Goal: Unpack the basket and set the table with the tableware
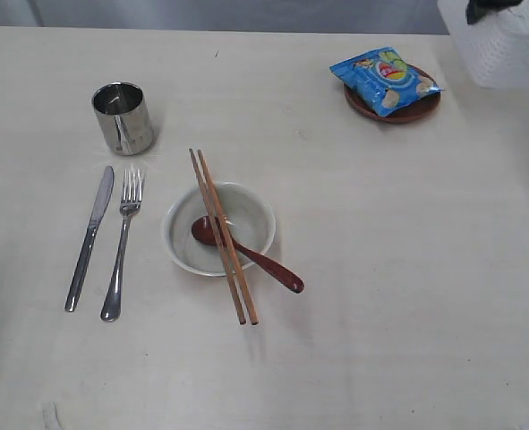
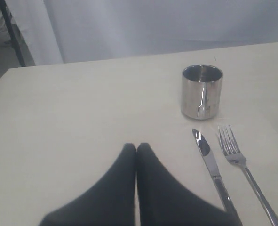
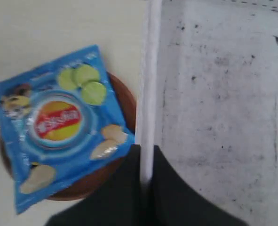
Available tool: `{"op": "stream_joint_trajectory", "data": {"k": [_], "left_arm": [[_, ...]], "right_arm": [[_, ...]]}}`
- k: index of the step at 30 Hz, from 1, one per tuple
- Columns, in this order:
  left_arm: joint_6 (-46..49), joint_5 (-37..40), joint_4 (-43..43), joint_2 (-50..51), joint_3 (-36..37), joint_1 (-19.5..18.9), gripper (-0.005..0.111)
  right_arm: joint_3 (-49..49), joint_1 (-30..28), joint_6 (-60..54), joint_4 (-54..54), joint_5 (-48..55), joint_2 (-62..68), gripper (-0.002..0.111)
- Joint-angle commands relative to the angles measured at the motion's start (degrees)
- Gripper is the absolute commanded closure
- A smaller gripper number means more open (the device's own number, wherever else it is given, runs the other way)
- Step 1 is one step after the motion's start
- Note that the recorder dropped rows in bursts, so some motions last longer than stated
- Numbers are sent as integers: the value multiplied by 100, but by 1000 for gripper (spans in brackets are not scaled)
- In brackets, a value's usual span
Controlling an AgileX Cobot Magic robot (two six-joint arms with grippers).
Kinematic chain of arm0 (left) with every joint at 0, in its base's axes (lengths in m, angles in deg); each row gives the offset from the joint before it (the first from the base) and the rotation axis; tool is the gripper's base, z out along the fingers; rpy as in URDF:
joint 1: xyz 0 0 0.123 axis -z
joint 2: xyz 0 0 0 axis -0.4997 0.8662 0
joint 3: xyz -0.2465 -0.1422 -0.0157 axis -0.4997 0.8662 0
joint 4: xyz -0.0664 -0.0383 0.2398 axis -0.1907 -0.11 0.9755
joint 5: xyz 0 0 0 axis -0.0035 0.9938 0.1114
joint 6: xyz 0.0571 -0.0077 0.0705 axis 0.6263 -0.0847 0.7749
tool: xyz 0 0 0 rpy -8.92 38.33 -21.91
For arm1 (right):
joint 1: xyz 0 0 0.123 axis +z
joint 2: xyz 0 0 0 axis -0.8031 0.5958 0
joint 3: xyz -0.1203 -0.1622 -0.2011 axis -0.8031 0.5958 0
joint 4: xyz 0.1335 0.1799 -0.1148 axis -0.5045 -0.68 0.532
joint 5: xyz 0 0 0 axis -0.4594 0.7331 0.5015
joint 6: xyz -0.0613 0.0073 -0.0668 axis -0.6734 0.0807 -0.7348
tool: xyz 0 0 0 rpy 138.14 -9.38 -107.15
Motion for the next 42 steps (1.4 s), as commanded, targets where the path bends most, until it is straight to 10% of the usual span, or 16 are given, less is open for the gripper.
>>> {"op": "stream_joint_trajectory", "data": {"k": [1,21,42], "left_arm": [[-13,-3,12,-11,13,35,107],[-13,-3,12,-11,13,35,107],[-13,-3,12,-11,13,35,107]], "right_arm": [[346,-547,216,-179,-408,199,108],[404,-889,-3869,-4174,-16,1560,108],[404,1266,-2280,-4067,-349,1514,108]]}}
